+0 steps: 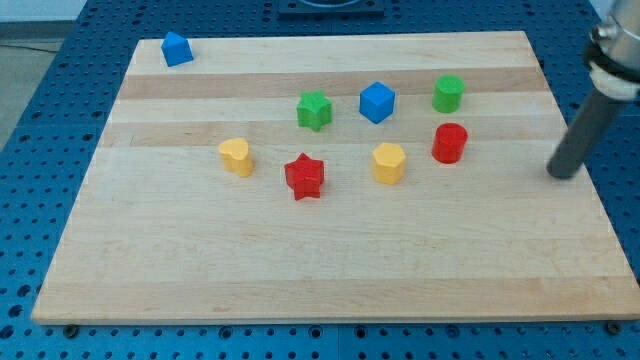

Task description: Move the red circle into the blue cube

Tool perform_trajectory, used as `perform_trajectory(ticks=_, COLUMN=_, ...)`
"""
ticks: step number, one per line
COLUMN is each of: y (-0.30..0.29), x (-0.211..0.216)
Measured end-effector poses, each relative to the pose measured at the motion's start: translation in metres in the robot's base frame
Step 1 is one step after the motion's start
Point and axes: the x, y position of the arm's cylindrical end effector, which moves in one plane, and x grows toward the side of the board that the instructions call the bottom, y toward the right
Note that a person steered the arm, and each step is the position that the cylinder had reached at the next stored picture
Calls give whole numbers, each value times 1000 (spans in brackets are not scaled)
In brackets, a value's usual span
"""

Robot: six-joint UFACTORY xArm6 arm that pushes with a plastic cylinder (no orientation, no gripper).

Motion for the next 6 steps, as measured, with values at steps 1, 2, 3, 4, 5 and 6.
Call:
perform_trajectory(ticks=1, y=-46, x=-35)
perform_trajectory(ticks=2, y=-58, x=-27)
perform_trajectory(ticks=3, y=-62, x=1)
perform_trajectory(ticks=4, y=-87, x=0)
perform_trajectory(ticks=5, y=-113, x=-10)
perform_trajectory(ticks=6, y=-142, x=-25)
